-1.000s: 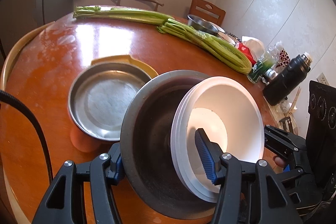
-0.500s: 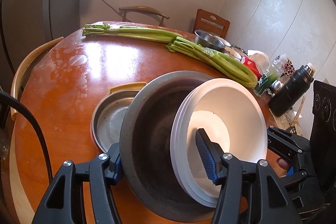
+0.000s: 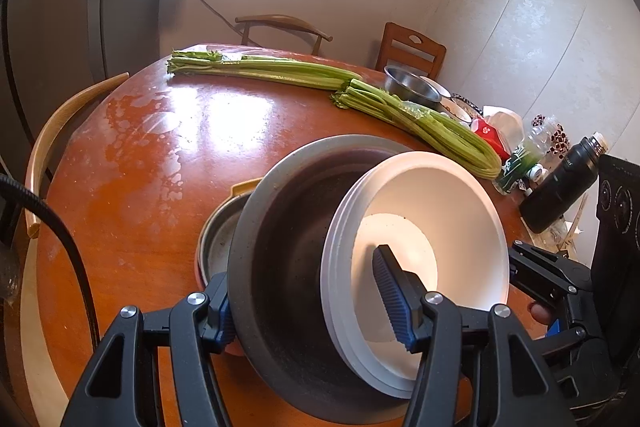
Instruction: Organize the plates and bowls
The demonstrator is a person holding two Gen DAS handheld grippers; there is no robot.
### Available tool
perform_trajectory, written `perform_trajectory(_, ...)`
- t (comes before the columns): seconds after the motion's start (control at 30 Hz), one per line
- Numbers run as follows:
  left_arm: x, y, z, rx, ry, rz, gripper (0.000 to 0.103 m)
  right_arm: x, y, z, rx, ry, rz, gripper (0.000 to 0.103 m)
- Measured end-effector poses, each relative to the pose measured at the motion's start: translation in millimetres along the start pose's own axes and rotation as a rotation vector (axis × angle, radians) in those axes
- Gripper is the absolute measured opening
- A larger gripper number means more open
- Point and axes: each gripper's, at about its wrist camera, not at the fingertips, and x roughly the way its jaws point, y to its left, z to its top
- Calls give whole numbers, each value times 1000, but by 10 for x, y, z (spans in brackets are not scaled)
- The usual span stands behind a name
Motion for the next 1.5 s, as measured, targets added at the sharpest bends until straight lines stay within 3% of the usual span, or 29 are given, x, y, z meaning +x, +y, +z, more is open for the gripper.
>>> perform_trajectory(0.77, 428, 352, 88, -54, 45, 16, 59, 534, -95, 150, 25, 75, 22, 65)
perform_trajectory(1.5, 616, 463, -9, -62, 67, 29, 59, 725, -100, 80, 10, 108, -12, 65)
